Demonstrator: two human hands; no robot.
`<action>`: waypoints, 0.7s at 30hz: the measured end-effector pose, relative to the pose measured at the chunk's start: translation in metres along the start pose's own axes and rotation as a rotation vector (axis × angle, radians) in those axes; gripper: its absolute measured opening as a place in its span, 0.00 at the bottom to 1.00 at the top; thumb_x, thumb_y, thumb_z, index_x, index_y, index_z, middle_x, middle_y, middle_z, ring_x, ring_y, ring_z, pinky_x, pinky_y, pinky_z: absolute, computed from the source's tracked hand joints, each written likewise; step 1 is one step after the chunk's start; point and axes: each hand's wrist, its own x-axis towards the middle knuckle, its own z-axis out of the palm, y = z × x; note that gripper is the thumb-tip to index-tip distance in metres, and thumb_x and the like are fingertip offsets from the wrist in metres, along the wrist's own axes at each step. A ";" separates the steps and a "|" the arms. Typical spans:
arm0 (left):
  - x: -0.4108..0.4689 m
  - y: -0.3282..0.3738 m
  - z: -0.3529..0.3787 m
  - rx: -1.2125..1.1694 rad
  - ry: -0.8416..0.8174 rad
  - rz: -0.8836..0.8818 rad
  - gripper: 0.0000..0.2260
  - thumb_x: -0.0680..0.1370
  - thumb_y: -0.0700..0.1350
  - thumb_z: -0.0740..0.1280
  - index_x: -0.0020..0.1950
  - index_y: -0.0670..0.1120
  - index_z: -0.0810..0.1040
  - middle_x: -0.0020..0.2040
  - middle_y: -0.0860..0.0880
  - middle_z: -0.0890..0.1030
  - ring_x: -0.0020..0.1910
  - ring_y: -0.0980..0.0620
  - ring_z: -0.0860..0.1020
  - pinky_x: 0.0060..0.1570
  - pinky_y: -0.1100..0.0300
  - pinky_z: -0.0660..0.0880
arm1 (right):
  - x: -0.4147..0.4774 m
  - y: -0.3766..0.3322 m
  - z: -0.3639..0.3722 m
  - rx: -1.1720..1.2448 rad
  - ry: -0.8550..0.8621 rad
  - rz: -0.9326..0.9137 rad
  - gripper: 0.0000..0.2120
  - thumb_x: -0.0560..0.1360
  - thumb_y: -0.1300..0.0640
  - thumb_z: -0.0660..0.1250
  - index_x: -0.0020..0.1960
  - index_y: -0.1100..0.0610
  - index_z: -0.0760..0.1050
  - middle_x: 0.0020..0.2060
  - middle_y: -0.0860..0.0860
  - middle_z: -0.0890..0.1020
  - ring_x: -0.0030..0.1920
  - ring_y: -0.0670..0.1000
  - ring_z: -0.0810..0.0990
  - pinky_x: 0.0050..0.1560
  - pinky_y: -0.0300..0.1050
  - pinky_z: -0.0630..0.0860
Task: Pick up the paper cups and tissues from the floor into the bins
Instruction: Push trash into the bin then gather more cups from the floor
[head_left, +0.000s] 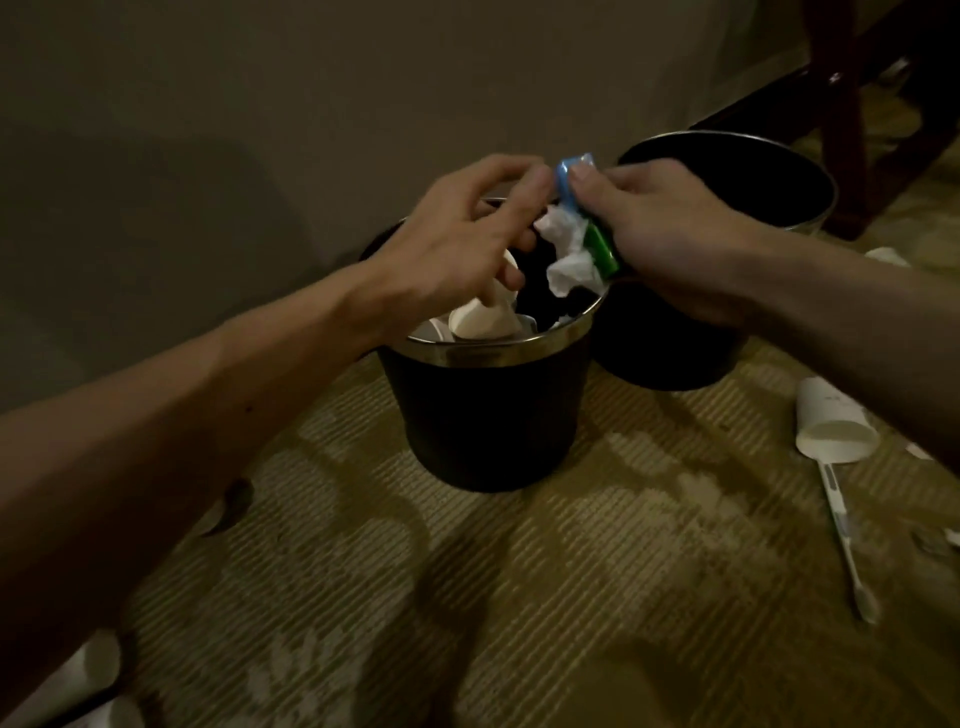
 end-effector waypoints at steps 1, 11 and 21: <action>0.003 0.002 0.004 -0.062 -0.022 -0.030 0.18 0.81 0.55 0.64 0.70 0.55 0.71 0.49 0.48 0.82 0.37 0.54 0.83 0.32 0.64 0.77 | 0.008 -0.002 0.002 -0.077 0.012 -0.020 0.20 0.83 0.47 0.56 0.53 0.60 0.80 0.50 0.60 0.84 0.50 0.57 0.83 0.57 0.60 0.78; 0.034 -0.033 -0.007 -0.031 0.055 -0.271 0.09 0.73 0.39 0.75 0.51 0.46 0.81 0.41 0.47 0.86 0.40 0.55 0.85 0.43 0.60 0.82 | 0.043 0.016 0.024 -0.608 -0.251 -0.121 0.15 0.83 0.50 0.54 0.57 0.54 0.77 0.49 0.52 0.81 0.48 0.50 0.79 0.47 0.44 0.73; -0.008 -0.006 -0.025 0.403 -0.016 -0.034 0.07 0.77 0.47 0.72 0.54 0.49 0.84 0.49 0.54 0.83 0.49 0.60 0.81 0.51 0.61 0.79 | 0.007 0.018 -0.002 -1.240 -0.256 -0.406 0.21 0.77 0.43 0.58 0.64 0.53 0.76 0.59 0.58 0.78 0.58 0.60 0.75 0.58 0.54 0.73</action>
